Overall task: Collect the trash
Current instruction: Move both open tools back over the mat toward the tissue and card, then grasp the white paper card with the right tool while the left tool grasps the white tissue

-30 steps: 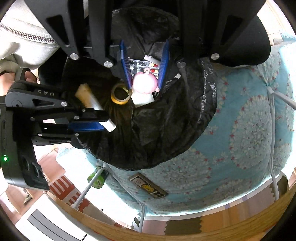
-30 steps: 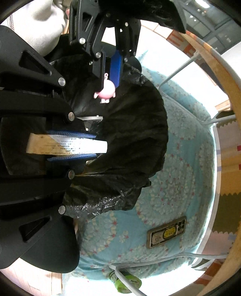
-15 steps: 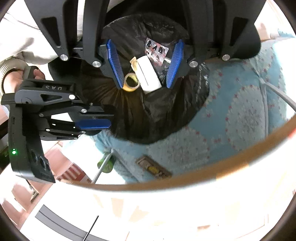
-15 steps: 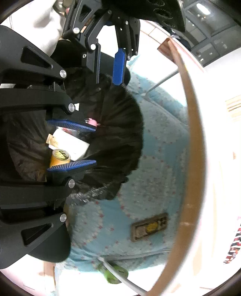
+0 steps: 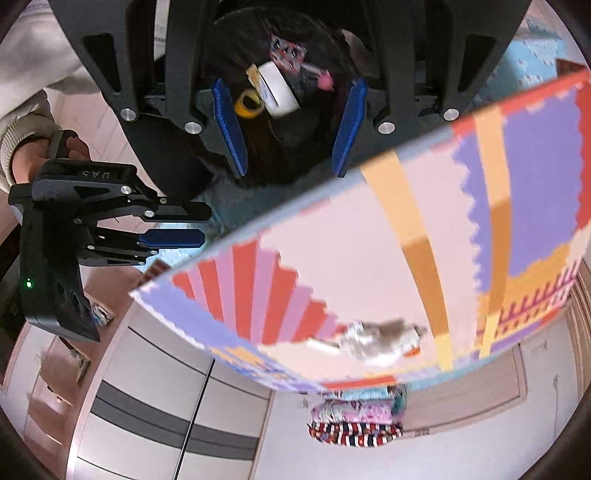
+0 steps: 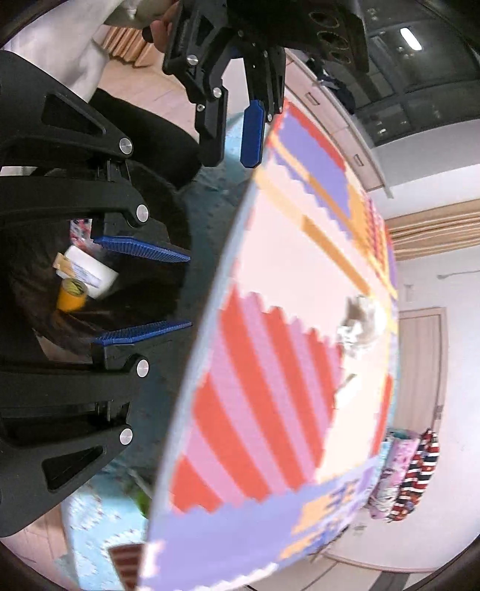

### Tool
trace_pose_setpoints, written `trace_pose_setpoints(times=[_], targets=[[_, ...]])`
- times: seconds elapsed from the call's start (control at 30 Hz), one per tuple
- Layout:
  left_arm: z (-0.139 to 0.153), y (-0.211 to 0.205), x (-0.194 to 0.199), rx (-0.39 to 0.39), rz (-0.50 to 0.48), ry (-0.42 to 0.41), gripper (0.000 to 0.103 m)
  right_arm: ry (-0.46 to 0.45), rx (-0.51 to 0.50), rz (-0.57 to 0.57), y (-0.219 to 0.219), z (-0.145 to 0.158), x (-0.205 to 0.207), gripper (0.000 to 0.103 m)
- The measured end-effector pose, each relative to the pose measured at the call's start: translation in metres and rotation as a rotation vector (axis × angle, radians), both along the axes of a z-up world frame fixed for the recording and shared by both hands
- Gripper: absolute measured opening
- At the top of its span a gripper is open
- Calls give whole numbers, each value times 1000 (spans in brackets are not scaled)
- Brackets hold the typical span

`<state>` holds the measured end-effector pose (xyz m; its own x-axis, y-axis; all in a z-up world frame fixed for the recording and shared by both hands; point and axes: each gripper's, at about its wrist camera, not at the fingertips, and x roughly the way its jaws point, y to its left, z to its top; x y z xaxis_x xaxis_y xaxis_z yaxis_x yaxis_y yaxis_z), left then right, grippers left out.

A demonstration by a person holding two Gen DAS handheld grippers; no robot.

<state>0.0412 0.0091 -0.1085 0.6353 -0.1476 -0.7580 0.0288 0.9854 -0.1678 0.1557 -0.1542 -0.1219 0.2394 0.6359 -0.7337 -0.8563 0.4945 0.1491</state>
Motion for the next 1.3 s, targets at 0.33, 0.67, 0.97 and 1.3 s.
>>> trace_pose_setpoints(times=[0.33,0.67,0.97,1.3], targets=[[30,22,34,42,6,-65,46,-63,24,-28,12,24,44,34],[43,55,85,56,23,-106,46,-98,12,-40,36,31,94,41],[44,85,132,61,36,-124,46,-99,-3,-41,64,26,135,41],[28,98,175,63,23,-102,46,-96,-34,-35,92,16,164,41]])
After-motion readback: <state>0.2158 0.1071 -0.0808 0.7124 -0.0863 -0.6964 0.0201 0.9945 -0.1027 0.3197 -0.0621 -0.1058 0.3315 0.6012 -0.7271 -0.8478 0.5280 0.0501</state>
